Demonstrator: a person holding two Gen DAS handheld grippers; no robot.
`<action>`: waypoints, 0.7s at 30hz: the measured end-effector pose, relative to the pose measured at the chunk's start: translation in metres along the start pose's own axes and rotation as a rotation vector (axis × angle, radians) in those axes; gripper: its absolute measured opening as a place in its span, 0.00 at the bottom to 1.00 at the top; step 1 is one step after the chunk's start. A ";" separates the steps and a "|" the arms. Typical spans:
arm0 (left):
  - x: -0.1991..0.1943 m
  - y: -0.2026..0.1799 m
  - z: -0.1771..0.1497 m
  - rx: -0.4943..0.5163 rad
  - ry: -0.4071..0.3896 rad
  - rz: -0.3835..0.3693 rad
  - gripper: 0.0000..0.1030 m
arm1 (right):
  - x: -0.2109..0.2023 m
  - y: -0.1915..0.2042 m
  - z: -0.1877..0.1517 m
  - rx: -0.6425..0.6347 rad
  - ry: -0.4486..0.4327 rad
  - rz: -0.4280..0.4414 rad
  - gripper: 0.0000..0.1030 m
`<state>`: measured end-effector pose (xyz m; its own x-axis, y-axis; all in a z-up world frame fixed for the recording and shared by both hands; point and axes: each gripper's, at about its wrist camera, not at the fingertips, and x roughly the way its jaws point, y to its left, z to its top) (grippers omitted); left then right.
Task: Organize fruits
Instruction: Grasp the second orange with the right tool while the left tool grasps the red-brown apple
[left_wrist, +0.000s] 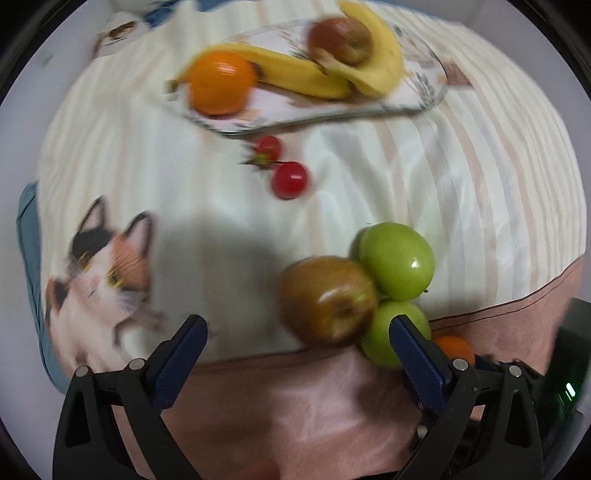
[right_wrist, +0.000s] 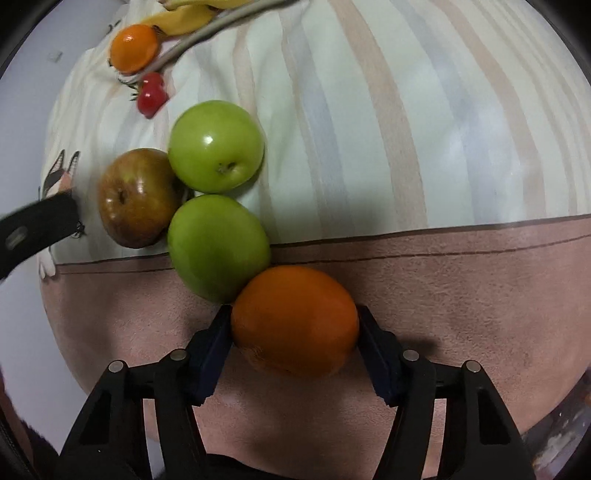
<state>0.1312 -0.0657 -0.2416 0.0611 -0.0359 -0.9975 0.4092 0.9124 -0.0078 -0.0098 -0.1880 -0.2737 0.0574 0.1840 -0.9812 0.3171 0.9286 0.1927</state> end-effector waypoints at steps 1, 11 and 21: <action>0.006 -0.004 0.003 0.010 0.015 0.002 0.98 | -0.002 -0.002 -0.003 0.003 0.002 -0.009 0.65; 0.017 -0.017 0.001 0.031 0.007 -0.019 0.64 | -0.014 -0.026 -0.013 0.031 0.002 -0.007 0.65; 0.013 0.023 -0.056 -0.019 0.060 0.039 0.64 | -0.027 -0.041 0.007 0.038 0.014 -0.010 0.65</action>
<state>0.0900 -0.0221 -0.2585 0.0217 0.0238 -0.9995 0.3898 0.9204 0.0304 -0.0177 -0.2333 -0.2549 0.0411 0.1798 -0.9828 0.3530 0.9176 0.1826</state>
